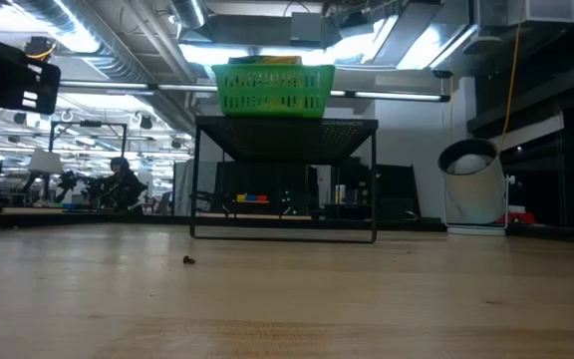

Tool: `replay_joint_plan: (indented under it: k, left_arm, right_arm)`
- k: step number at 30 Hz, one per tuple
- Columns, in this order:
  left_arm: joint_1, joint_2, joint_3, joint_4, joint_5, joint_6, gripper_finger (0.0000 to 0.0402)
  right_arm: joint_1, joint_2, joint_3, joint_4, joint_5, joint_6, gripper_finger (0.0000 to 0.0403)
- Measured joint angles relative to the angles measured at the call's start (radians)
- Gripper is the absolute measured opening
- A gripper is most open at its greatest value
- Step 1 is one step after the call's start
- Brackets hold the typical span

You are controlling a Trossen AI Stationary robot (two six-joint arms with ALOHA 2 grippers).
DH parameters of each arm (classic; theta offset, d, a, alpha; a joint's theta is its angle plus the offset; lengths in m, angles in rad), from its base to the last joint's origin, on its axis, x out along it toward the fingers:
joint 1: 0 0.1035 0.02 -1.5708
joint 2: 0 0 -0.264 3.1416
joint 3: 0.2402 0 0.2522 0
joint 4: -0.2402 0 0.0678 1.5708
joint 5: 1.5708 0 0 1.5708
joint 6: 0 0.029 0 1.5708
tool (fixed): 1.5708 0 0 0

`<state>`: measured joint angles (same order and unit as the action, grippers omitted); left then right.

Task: Pick & Place Office Desk Supplies
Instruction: Return to Home Position

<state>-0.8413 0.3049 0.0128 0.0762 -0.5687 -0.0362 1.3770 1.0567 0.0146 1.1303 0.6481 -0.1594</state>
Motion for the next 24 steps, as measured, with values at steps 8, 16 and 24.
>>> replay_joint_plan:
  k: [8, 16, 24]
  left_arm:
    - [0.000, 0.006, 0.000, 0.000, 0.031, 0.006, 0.0148]
    - [0.000, 0.014, 0.000, 0.001, 0.039, 0.006, 0.0148]
    - [0.000, 0.014, 0.000, 0.001, 0.039, 0.006, 0.0150]
  right_arm:
    - [0.196, -0.493, 0.000, -0.510, 0.128, -0.002, 0.0183]
    - [0.251, -0.507, 0.000, -0.630, 0.007, 0.249, 0.0183]
    - [0.247, -0.503, 0.000, -0.669, -0.088, 0.252, 0.0183]
